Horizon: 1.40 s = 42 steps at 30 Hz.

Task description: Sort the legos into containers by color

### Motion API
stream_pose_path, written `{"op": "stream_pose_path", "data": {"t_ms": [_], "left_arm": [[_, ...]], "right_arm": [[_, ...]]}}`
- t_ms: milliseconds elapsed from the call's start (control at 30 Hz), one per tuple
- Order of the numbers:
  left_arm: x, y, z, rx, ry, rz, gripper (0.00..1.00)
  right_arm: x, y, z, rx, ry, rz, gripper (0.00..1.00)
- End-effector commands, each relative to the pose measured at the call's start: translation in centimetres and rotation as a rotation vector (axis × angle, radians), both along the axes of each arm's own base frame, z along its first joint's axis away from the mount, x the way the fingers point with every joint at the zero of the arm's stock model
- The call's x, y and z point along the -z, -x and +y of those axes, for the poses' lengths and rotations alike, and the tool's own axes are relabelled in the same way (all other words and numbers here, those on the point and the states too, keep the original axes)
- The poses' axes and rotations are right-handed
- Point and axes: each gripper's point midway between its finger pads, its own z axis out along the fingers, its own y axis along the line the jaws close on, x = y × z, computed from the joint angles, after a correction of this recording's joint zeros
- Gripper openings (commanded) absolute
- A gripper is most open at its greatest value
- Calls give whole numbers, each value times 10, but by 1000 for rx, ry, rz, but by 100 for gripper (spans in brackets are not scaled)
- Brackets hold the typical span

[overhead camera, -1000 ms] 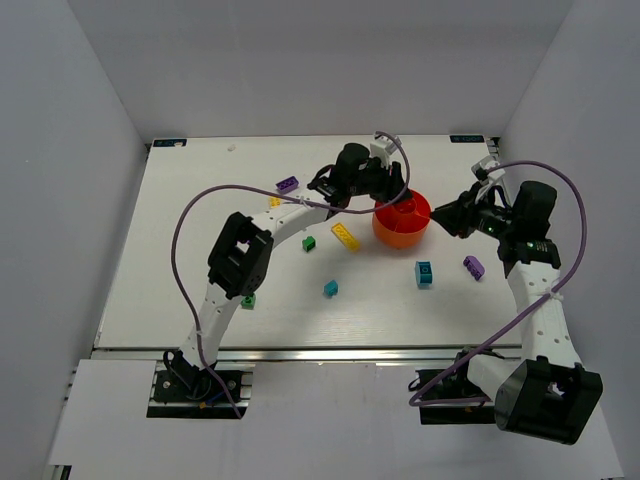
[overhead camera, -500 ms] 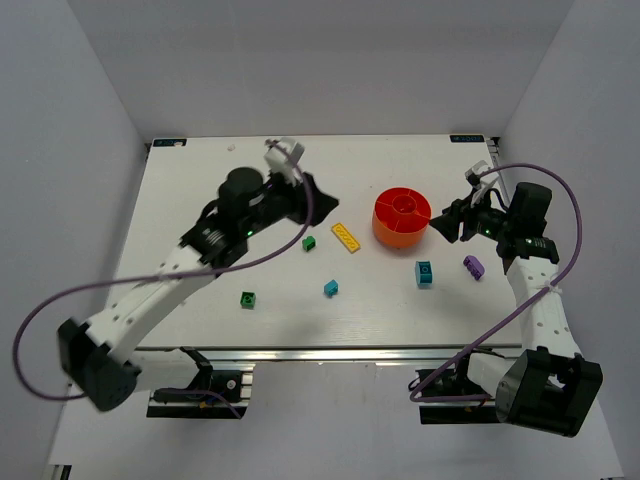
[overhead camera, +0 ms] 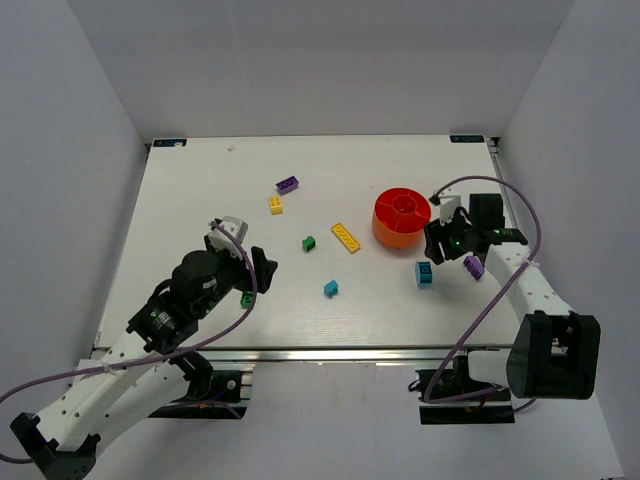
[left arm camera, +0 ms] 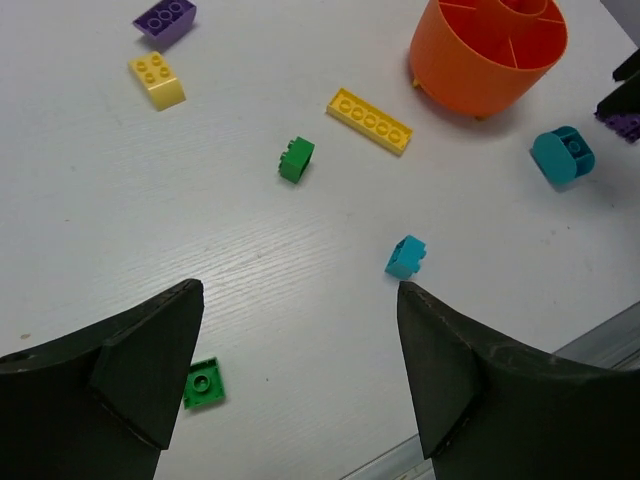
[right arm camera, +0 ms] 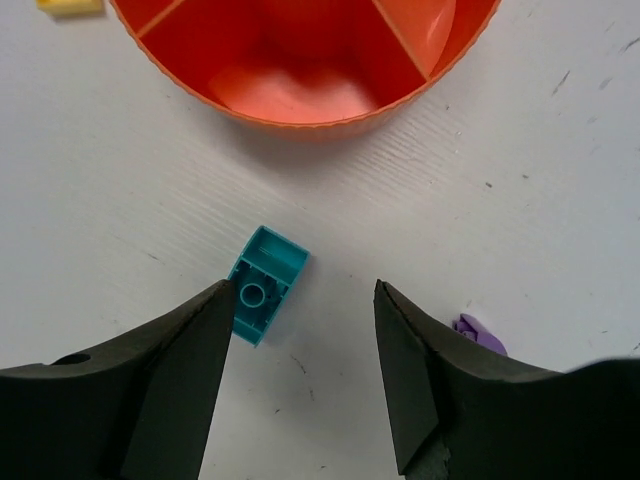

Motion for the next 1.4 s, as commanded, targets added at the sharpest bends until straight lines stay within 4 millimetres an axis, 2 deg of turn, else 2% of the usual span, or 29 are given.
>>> {"op": "stream_pose_path", "data": {"t_ms": [0,67,167,300,567,700,800,867,1033,1267,1367], "left_arm": [[-19,-1,18,-80,19,-75,88],[-22,0,23,-97,35,-91,88],[-26,4,26,-102,55,-106,88],[-26,6,25,-87,61,-106,88],[-22,6,22,-80,51,-90,88],[-19,6,22,-81,47,-82,88],[-20,6,22,-81,50,-83,88],[-19,6,22,-79,49,-81,88],[-16,5,20,-75,41,-73,88],[-16,5,19,-67,43,-71,88],[-24,12,2,36,74,-100,88]], "right_arm": [[22,1,-6,49,113,26,64],[38,7,-2,46,138,59,65],[49,9,-6,94,173,90,66],[50,10,5,101,116,112,67],[73,15,15,124,64,221,69],[65,7,13,141,61,185,68],[45,-2,7,174,78,93,67],[39,-6,3,190,87,61,66],[18,-7,8,163,58,-3,66],[34,6,24,66,7,79,67],[37,12,36,-4,-33,105,67]]}}
